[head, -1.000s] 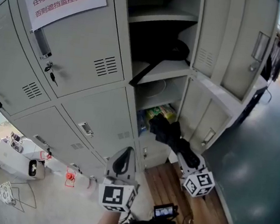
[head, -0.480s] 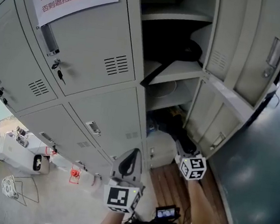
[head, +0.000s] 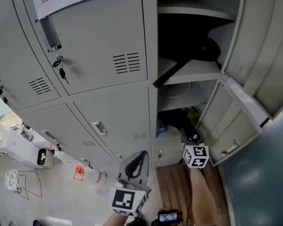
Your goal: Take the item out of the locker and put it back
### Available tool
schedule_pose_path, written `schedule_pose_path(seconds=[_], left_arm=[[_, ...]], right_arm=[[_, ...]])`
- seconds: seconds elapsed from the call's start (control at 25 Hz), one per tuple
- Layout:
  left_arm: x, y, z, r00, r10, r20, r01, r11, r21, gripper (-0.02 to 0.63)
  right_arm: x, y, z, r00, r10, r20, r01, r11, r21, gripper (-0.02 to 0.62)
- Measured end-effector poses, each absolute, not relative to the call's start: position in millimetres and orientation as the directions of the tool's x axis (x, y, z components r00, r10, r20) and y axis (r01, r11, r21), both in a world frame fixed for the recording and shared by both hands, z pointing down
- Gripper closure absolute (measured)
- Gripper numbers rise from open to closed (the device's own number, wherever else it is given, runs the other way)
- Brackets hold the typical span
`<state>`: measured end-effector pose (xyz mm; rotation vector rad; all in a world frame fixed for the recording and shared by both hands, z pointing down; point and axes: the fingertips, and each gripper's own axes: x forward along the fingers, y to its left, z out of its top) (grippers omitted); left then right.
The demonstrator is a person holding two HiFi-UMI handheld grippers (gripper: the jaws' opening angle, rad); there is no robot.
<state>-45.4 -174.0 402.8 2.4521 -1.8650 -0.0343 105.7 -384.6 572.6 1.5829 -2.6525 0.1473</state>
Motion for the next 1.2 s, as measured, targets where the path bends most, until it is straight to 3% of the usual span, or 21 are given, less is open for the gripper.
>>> schedule_pose_path(seconds=[1.2], left_arm=[[-45, -207, 412, 0.277, -0.961, 0.015, -0.957, -0.275, 0.093, 0.614]], right_arm=[[70, -410, 604, -0.509, -0.856, 0.086, -0.86, 0.51, -0.016, 0.434]])
